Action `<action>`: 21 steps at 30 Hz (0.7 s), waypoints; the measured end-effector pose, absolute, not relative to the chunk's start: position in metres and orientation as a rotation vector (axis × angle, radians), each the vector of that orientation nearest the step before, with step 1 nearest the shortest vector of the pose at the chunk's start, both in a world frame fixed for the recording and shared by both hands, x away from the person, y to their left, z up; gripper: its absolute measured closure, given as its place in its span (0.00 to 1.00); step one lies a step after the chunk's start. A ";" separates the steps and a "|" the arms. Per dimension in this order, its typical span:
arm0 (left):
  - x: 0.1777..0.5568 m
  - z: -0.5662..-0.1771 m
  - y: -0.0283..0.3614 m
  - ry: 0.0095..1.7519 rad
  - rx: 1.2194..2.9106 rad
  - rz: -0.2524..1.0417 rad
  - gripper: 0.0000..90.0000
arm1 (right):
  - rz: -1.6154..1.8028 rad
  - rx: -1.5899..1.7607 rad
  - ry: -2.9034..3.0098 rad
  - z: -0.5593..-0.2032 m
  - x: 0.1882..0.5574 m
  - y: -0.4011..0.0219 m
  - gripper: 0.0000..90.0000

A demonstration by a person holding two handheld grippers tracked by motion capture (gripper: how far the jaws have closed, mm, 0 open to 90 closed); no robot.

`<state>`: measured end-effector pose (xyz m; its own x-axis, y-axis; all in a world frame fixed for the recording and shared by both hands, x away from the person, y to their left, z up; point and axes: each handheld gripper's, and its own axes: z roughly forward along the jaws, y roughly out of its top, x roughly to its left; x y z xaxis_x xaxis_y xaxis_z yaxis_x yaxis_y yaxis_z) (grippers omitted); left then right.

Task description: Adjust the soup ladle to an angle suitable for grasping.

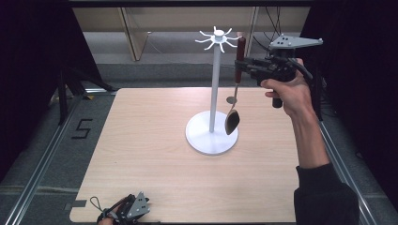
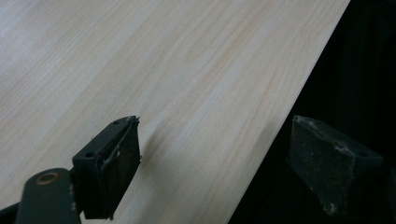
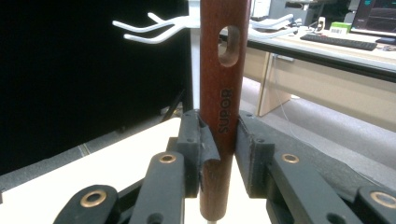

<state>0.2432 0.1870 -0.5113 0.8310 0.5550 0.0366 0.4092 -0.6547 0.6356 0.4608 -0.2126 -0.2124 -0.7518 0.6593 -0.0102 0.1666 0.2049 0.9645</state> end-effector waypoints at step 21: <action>0.243 -0.511 0.187 0.704 2.373 0.304 0.18 | 1.533 0.812 2.078 -0.216 0.468 -0.196 0.82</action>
<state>0.2425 0.1870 -0.5110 0.8300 0.5565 0.0378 0.4096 -0.6541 0.6359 0.4684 -0.1958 -0.2158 -0.7355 0.6775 0.0008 0.2010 0.2170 0.9553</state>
